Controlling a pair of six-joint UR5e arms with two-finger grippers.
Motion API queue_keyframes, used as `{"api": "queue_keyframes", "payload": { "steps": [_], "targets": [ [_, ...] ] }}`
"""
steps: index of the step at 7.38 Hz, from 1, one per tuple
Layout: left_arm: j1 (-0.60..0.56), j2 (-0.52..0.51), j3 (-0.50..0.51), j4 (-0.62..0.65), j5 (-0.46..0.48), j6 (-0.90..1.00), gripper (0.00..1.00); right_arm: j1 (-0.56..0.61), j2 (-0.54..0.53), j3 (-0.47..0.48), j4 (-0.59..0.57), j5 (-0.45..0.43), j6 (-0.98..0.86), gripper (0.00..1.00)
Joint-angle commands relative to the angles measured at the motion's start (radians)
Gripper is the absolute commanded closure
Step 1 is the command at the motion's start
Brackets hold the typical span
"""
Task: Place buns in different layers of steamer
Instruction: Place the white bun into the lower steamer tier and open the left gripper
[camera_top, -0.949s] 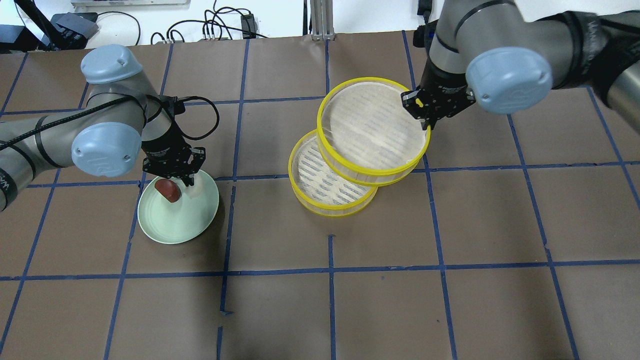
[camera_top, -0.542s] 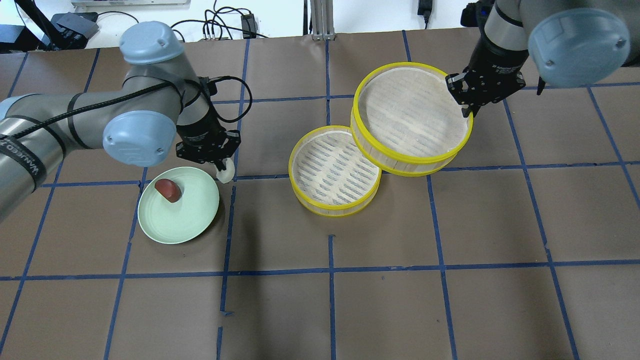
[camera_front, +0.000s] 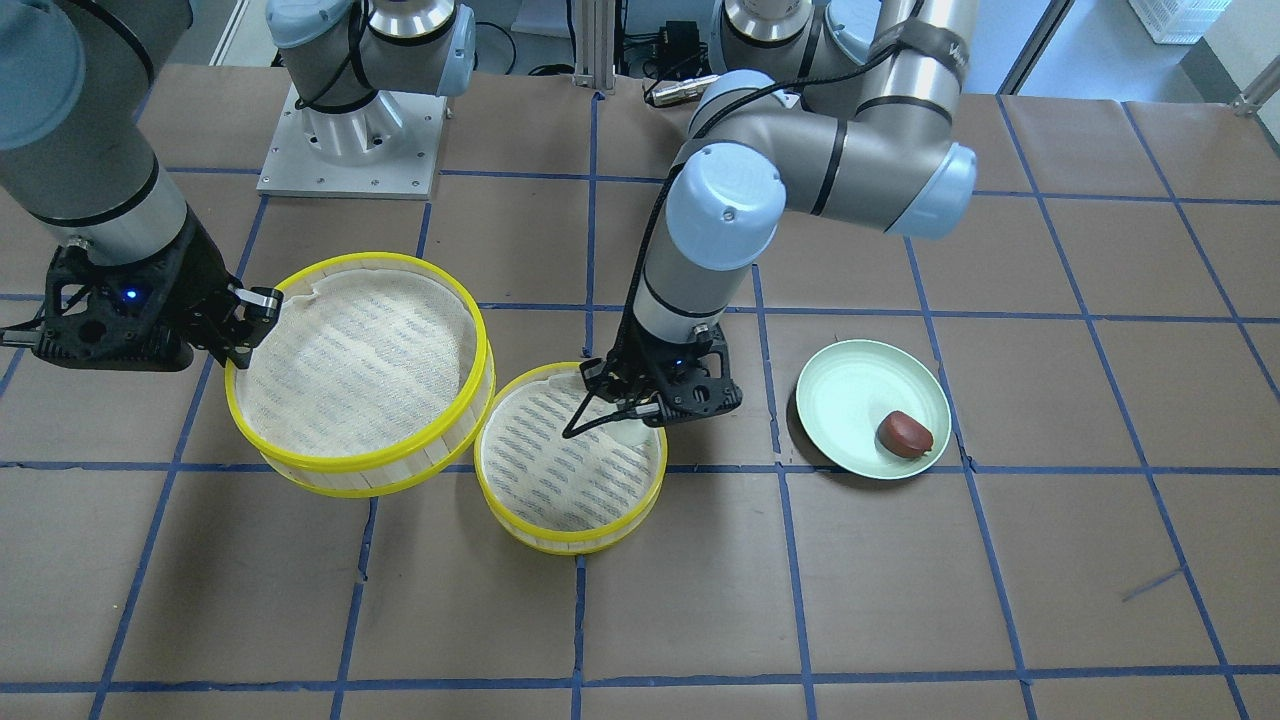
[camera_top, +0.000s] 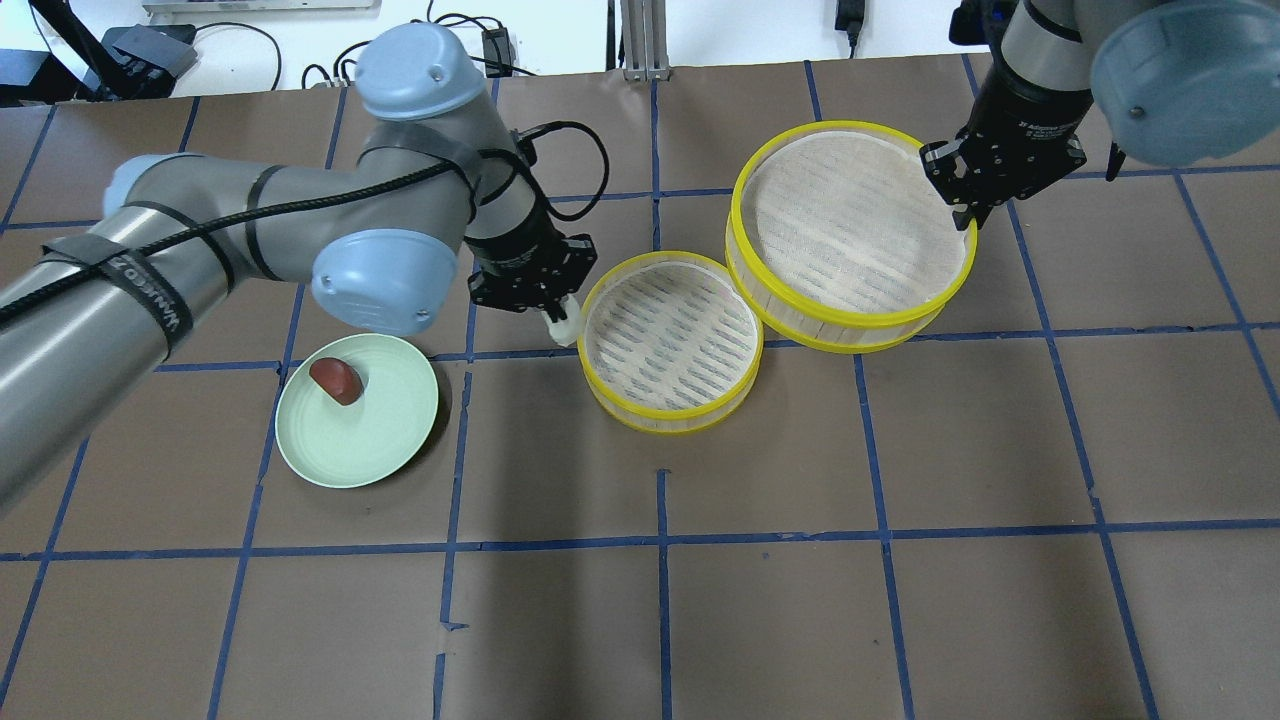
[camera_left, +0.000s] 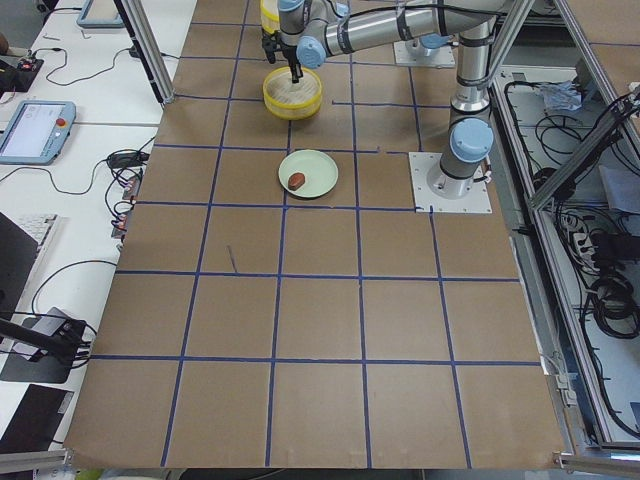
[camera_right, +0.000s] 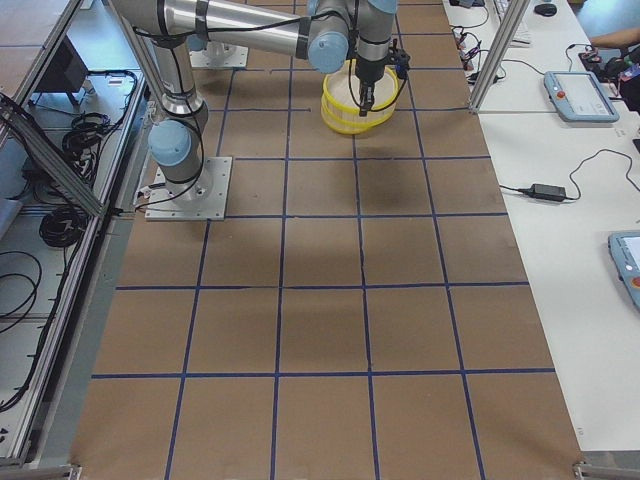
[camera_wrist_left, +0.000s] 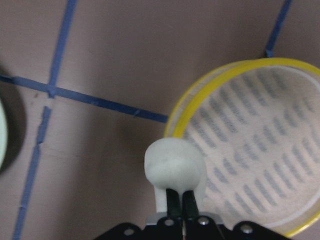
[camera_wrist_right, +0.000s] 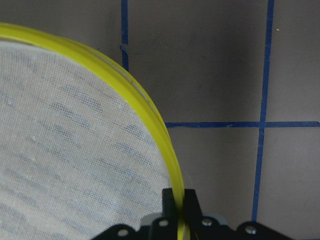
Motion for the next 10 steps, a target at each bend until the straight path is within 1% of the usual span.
{"api": "queue_keyframes", "payload": {
  "steps": [1, 2, 4, 5, 6, 7, 8, 9, 10],
  "targets": [
    [-0.026, -0.053, 0.006, 0.085, -0.011, -0.06, 0.26, -0.001, -0.007, 0.002, 0.001, -0.007, -0.001, 0.95],
    [-0.026, -0.05, 0.007, 0.083, -0.005, -0.053, 0.0, -0.001, -0.007, 0.004, 0.001, -0.009, 0.0, 0.94],
    [-0.022, -0.031, 0.021, 0.077, 0.02, -0.018, 0.0, 0.009, -0.007, 0.004, -0.002, -0.007, 0.005, 0.94],
    [0.006, -0.018, 0.023, 0.072, 0.126, 0.113, 0.0, 0.012, -0.009, 0.005, -0.006, -0.004, 0.015, 0.94],
    [0.091, 0.022, 0.018, 0.05, 0.193, 0.31, 0.0, 0.013, -0.009, 0.002, -0.004, -0.006, 0.016, 0.94],
    [0.194, 0.076, 0.0, -0.046, 0.195, 0.445, 0.0, 0.019, -0.009, 0.004, -0.004, 0.0, 0.019, 0.94],
    [0.271, 0.109, -0.011, -0.129, 0.195, 0.498, 0.0, 0.019, -0.01, 0.002, -0.003, -0.001, 0.019, 0.93],
    [0.306, 0.123, -0.023, -0.171, 0.198, 0.503, 0.0, 0.021, -0.009, 0.002, -0.004, 0.0, 0.019, 0.93],
    [0.326, 0.125, -0.049, -0.173, 0.239, 0.53, 0.0, 0.021, -0.01, 0.002, -0.006, 0.005, 0.019, 0.93]
  ]
}}
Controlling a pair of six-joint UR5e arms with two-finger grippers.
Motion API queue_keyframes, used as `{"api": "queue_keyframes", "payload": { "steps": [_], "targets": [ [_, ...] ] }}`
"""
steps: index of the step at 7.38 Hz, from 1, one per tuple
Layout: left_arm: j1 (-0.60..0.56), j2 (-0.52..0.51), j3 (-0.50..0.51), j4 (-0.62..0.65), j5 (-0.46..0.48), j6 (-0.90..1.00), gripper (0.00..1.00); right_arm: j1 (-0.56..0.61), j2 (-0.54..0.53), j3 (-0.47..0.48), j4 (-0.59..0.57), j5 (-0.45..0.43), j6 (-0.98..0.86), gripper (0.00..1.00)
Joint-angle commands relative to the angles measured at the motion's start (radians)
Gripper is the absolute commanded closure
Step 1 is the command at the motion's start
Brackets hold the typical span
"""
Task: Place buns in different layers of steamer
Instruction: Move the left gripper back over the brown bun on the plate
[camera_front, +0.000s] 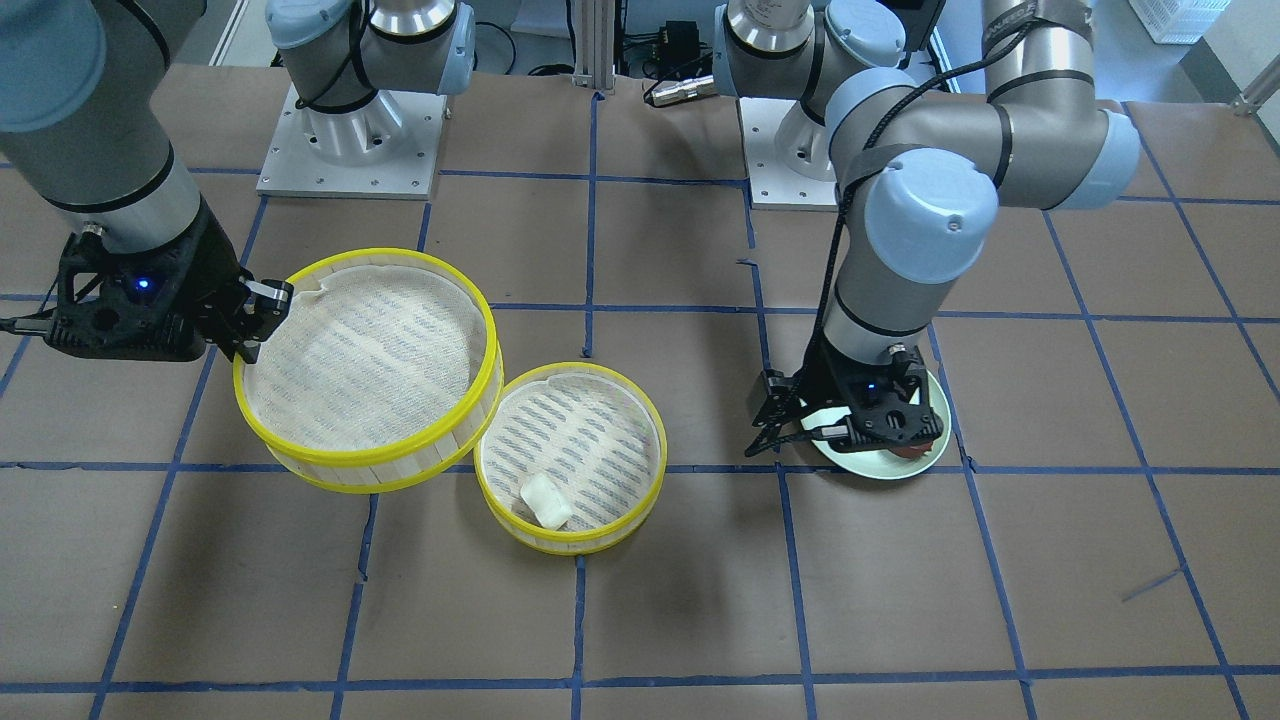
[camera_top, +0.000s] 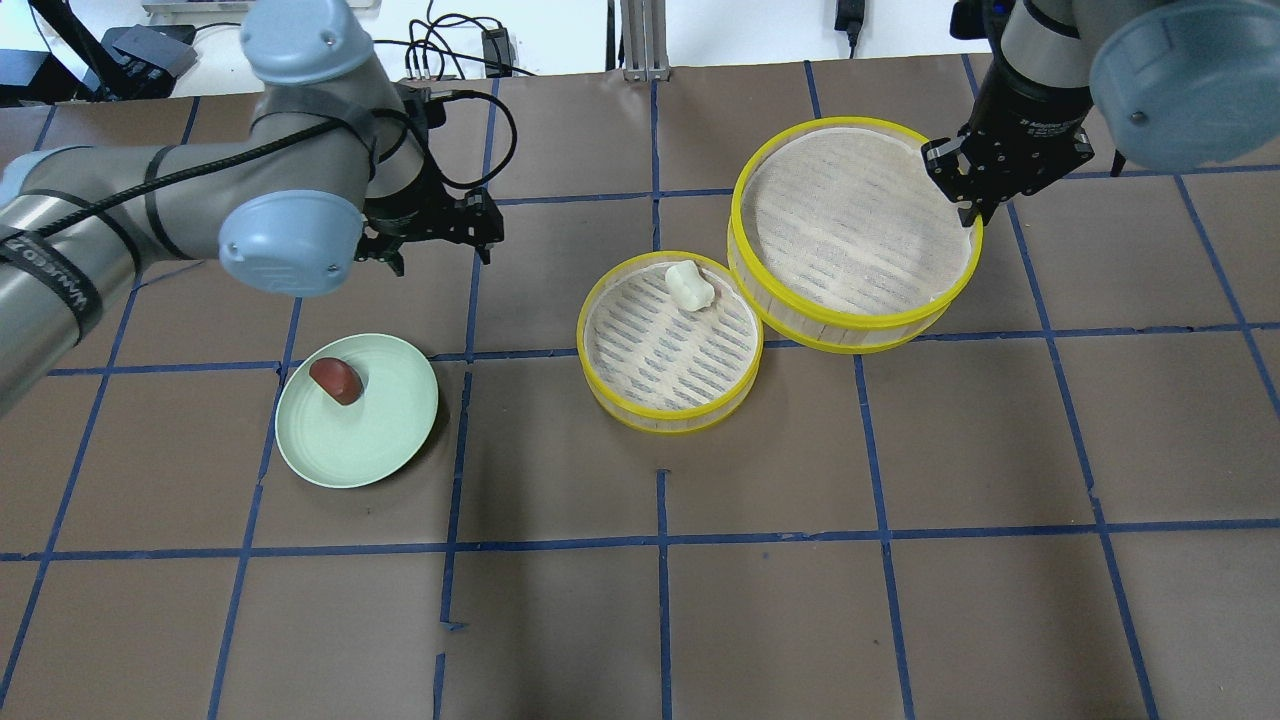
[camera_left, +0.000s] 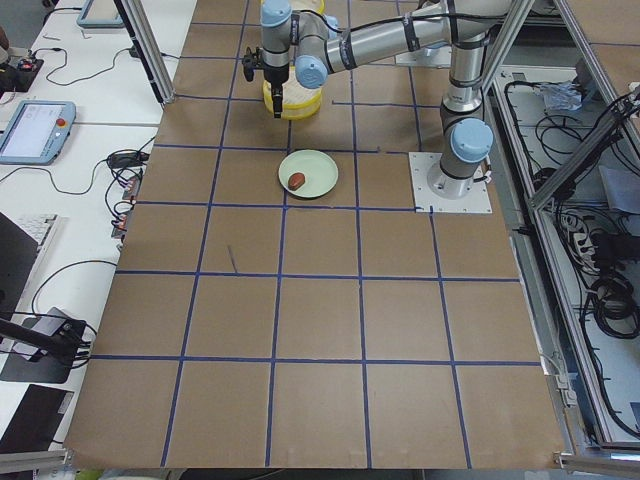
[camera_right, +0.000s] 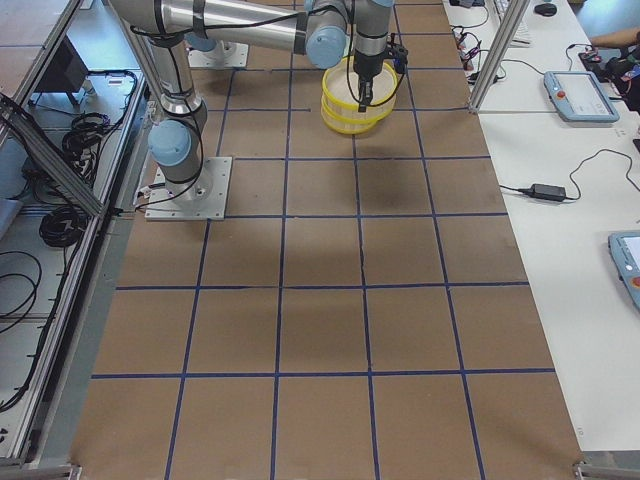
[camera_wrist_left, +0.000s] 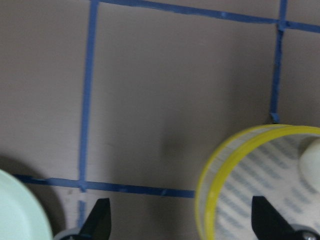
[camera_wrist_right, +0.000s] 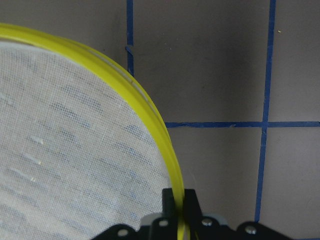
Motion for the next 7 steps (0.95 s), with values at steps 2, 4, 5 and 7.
{"api": "queue_keyframes", "payload": {
  "steps": [2, 4, 5, 7],
  "targets": [
    [0.105, 0.011, -0.122, -0.029, 0.072, 0.039, 0.0, 0.016, 0.008, 0.0, -0.012, 0.009, 0.023, 0.93],
    [0.148, 0.01, -0.157, -0.027, 0.072, 0.039, 0.0, 0.071, 0.037, 0.003, -0.055, 0.012, 0.116, 0.93],
    [0.148, -0.011, -0.16, -0.029, 0.077, 0.039, 0.0, 0.111, 0.051, 0.004, -0.073, 0.01, 0.162, 0.93],
    [0.151, -0.053, -0.157, -0.016, 0.179, 0.033, 0.0, 0.23, 0.122, 0.009, -0.132, 0.01, 0.36, 0.94]
  ]
}}
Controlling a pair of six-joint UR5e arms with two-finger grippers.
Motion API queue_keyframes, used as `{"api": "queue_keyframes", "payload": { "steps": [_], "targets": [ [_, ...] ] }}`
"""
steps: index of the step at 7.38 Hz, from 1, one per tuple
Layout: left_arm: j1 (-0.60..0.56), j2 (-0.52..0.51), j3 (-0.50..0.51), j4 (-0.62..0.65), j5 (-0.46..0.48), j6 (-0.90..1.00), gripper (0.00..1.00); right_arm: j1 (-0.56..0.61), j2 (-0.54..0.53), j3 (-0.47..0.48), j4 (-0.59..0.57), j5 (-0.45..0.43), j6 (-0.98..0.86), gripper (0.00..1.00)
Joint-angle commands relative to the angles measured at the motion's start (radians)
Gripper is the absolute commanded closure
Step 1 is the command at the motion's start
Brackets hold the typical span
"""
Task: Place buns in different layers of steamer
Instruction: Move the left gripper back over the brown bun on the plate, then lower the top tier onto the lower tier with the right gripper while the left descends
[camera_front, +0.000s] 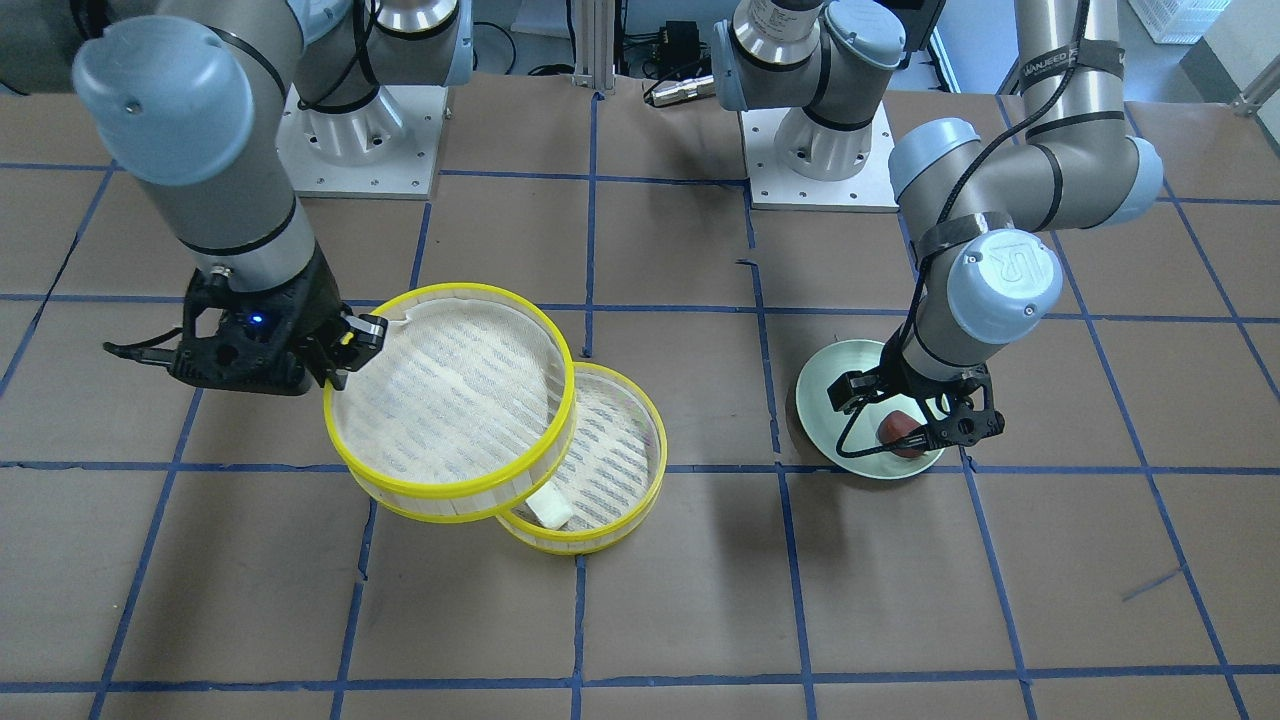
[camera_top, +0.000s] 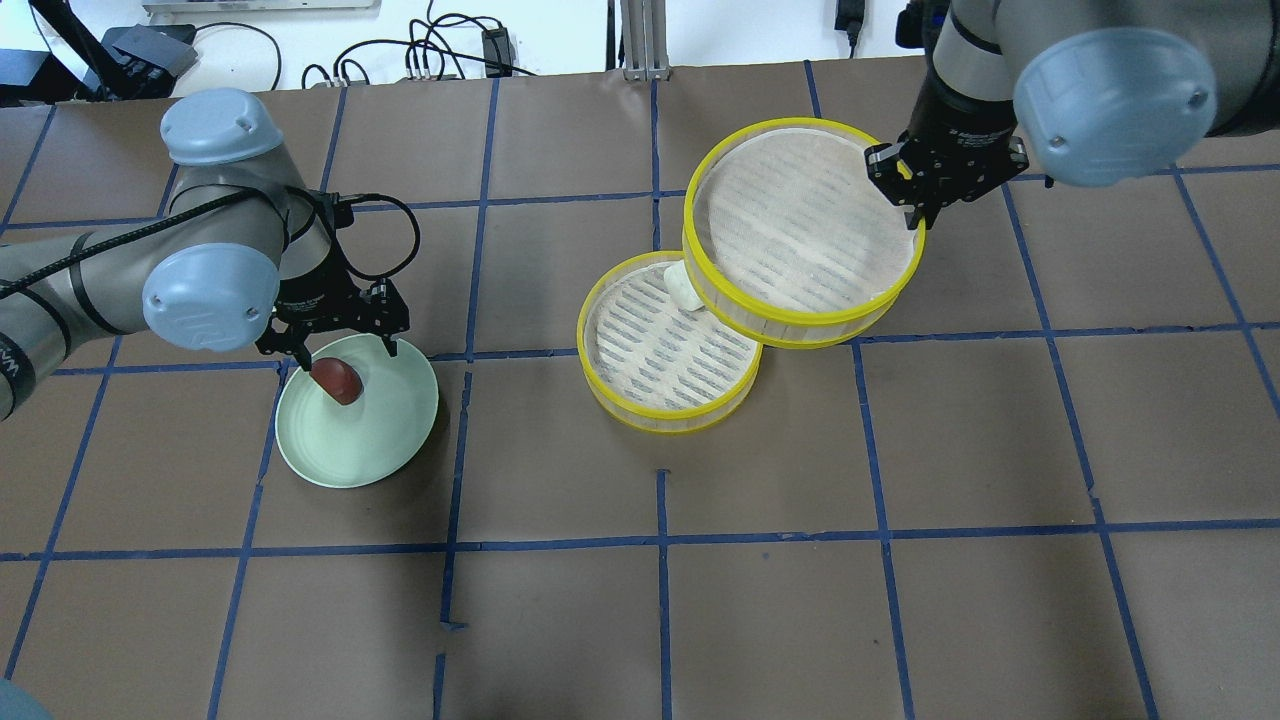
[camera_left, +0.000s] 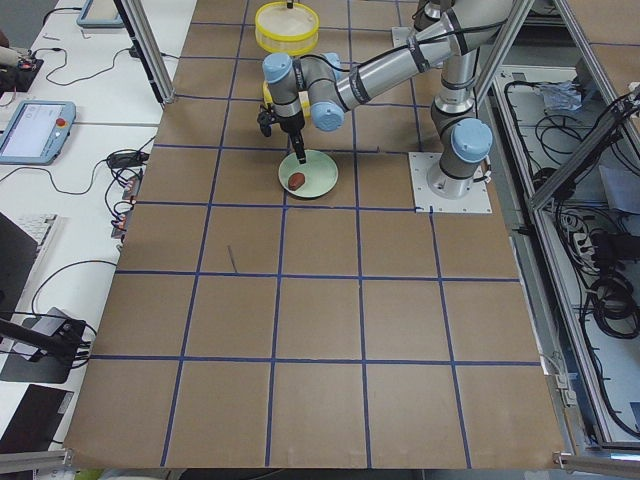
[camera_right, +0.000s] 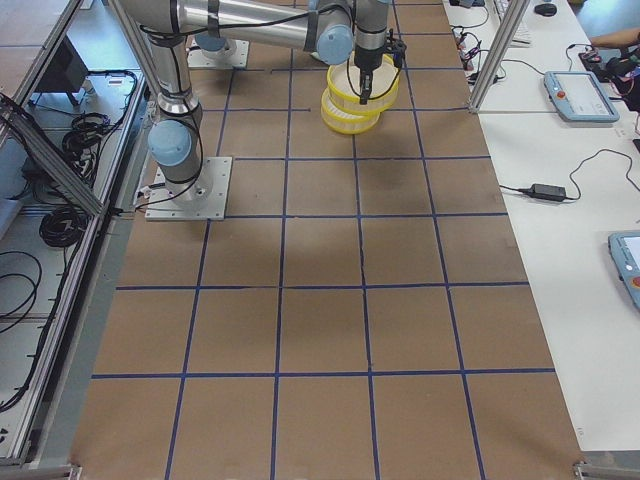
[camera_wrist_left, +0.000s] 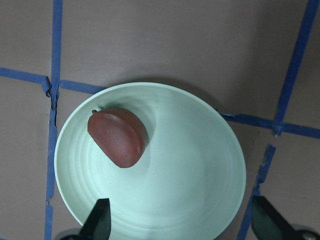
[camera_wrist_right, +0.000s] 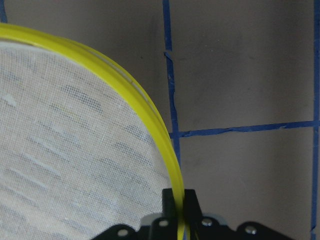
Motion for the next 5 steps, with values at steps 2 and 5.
{"api": "queue_keyframes", "payload": {
  "steps": [2, 5],
  "targets": [
    [0.003, -0.06, 0.0, 0.045, 0.077, -0.006, 0.0, 0.12, 0.106, -0.003, -0.14, -0.001, 0.161, 0.94],
    [0.005, -0.104, -0.001, 0.113, 0.066, -0.003, 0.14, 0.146, 0.149, 0.005, -0.197, -0.001, 0.187, 0.94]
  ]
}}
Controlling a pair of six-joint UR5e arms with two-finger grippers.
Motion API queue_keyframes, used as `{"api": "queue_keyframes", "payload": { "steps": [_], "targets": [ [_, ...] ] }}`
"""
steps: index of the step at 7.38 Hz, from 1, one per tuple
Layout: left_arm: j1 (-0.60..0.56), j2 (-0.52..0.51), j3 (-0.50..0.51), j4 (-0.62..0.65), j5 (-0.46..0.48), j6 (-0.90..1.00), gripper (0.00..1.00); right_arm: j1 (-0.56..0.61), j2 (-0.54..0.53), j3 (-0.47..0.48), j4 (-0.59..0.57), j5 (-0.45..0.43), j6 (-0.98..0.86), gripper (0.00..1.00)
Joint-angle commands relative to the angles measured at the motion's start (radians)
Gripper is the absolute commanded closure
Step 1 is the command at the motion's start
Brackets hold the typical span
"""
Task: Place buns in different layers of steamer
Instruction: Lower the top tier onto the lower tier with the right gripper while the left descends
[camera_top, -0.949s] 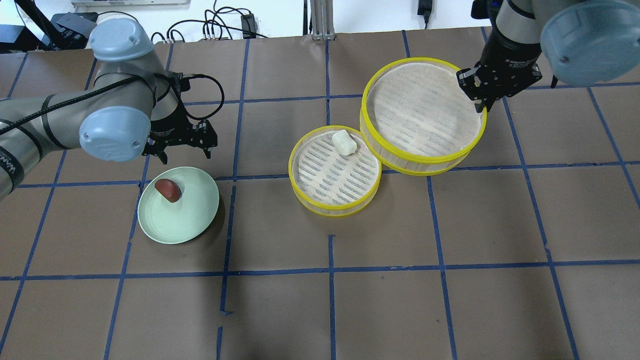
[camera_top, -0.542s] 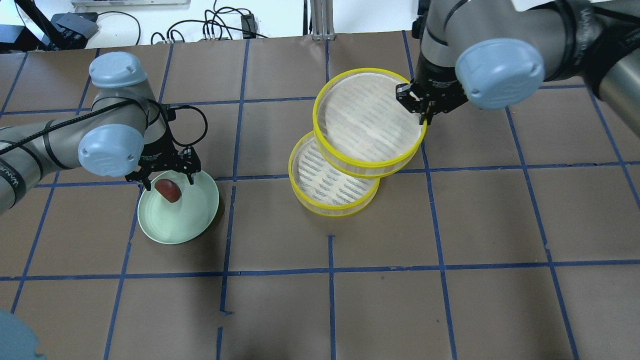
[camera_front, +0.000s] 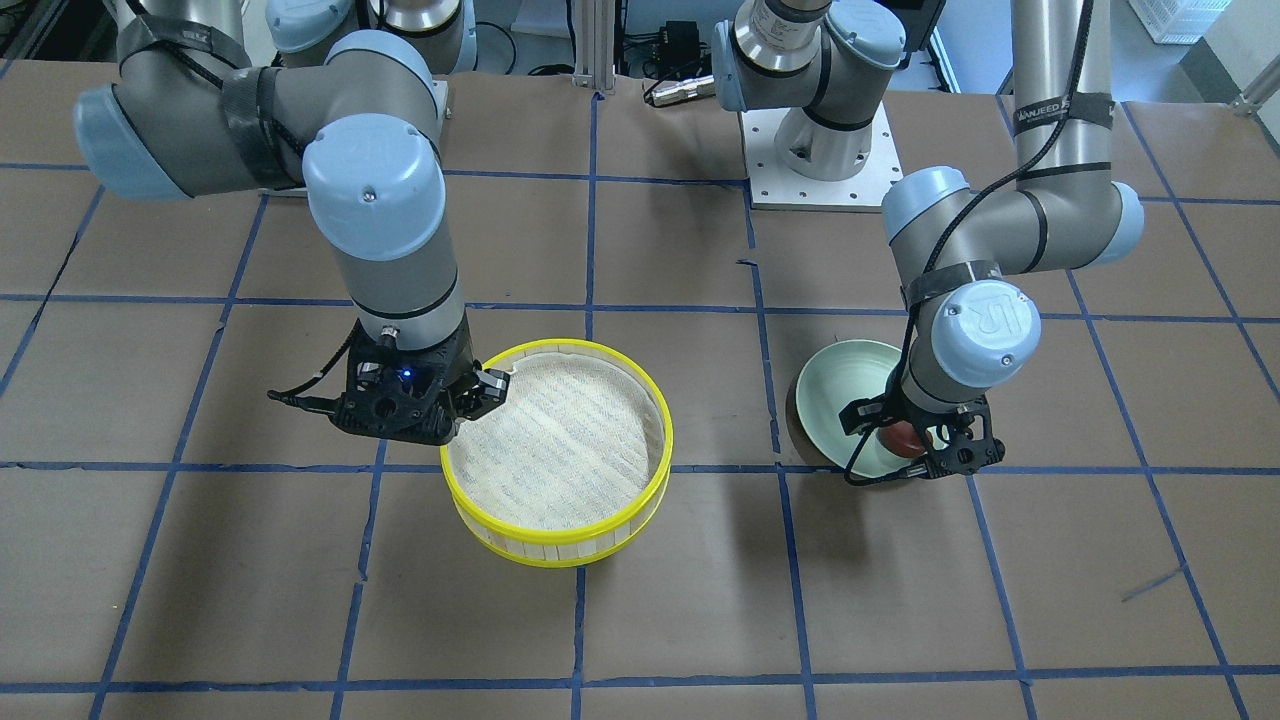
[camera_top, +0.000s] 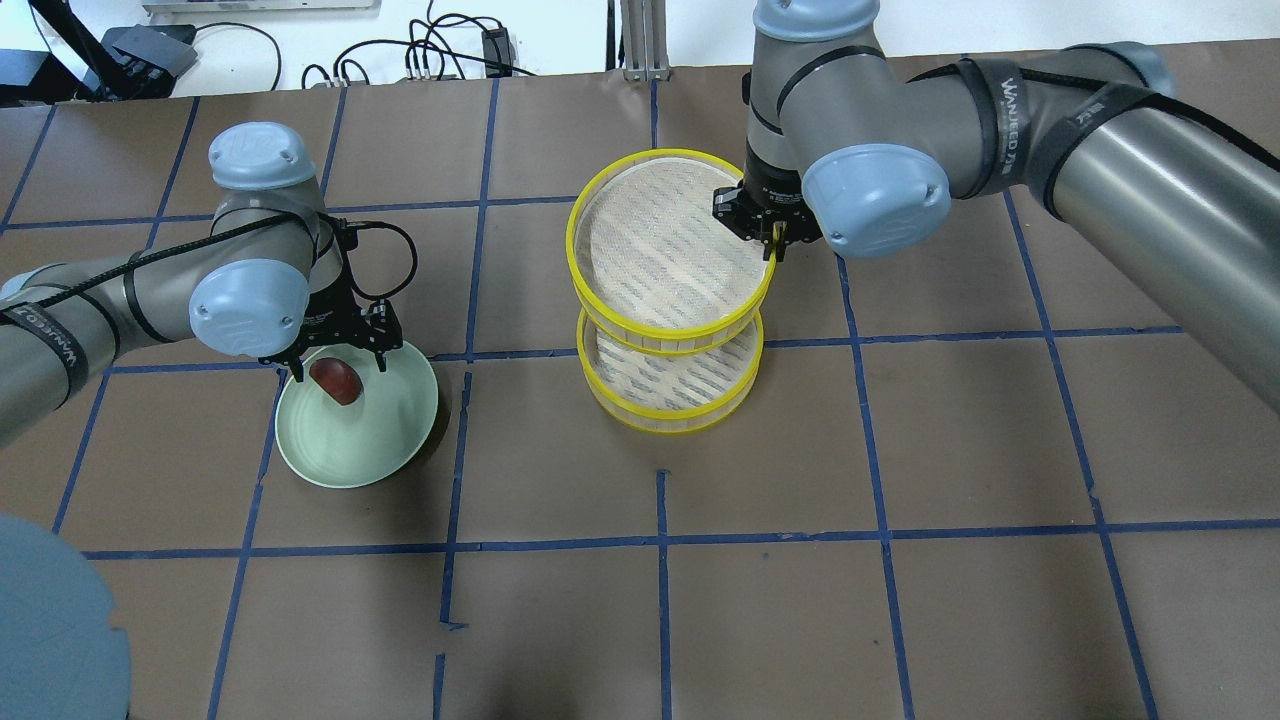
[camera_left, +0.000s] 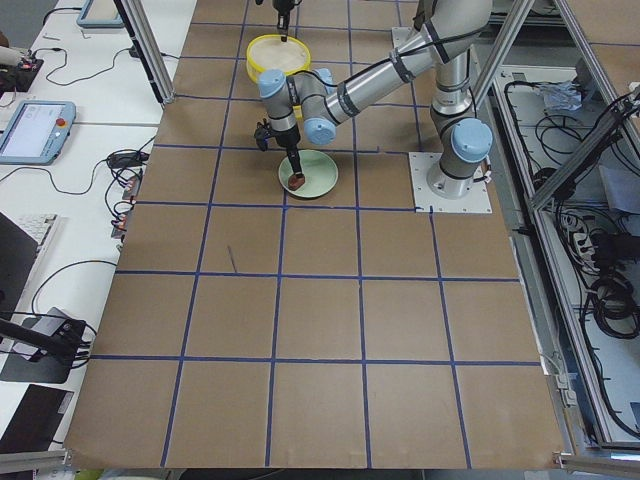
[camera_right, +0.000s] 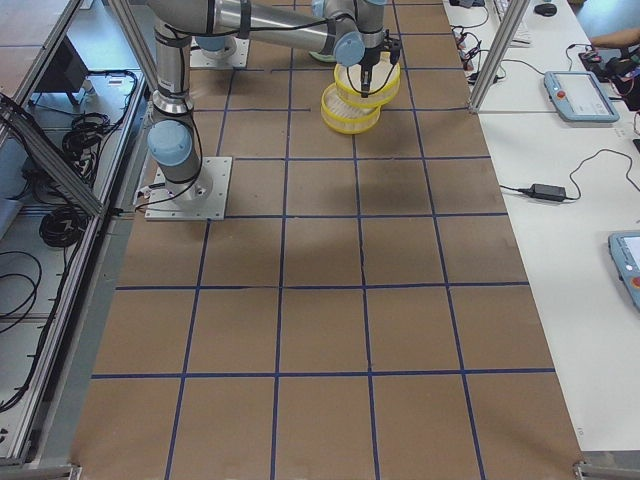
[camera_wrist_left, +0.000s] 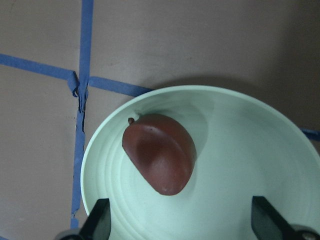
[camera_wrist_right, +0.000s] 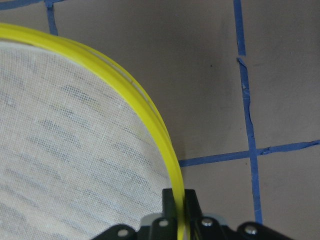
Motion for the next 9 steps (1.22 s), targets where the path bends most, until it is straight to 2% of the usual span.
{"api": "queue_keyframes", "payload": {
  "steps": [1, 3, 4, 5, 6, 9],
  "targets": [
    [0.001, -0.011, -0.002, 0.017, -0.001, 0.005, 0.29, 0.021, 0.027, 0.007, -0.025, 0.0, 0.033, 0.94],
    [0.004, -0.011, -0.002, 0.016, 0.002, 0.007, 0.59, 0.024, 0.026, 0.023, -0.025, -0.002, 0.038, 0.94],
    [0.016, -0.011, -0.005, 0.013, -0.001, 0.022, 0.82, 0.024, 0.029, 0.036, -0.015, -0.003, 0.048, 0.93],
    [0.027, -0.009, -0.025, 0.013, -0.002, 0.058, 0.94, 0.023, 0.024, 0.044, -0.015, -0.014, 0.029, 0.93],
    [0.033, -0.008, -0.034, 0.013, -0.002, 0.062, 0.98, 0.023, 0.024, 0.046, -0.015, -0.014, 0.022, 0.93],
    [0.032, 0.016, -0.016, 0.004, 0.001, 0.053, 0.99, 0.023, 0.02, 0.052, 0.038, -0.015, 0.024, 0.93]
  ]
}}
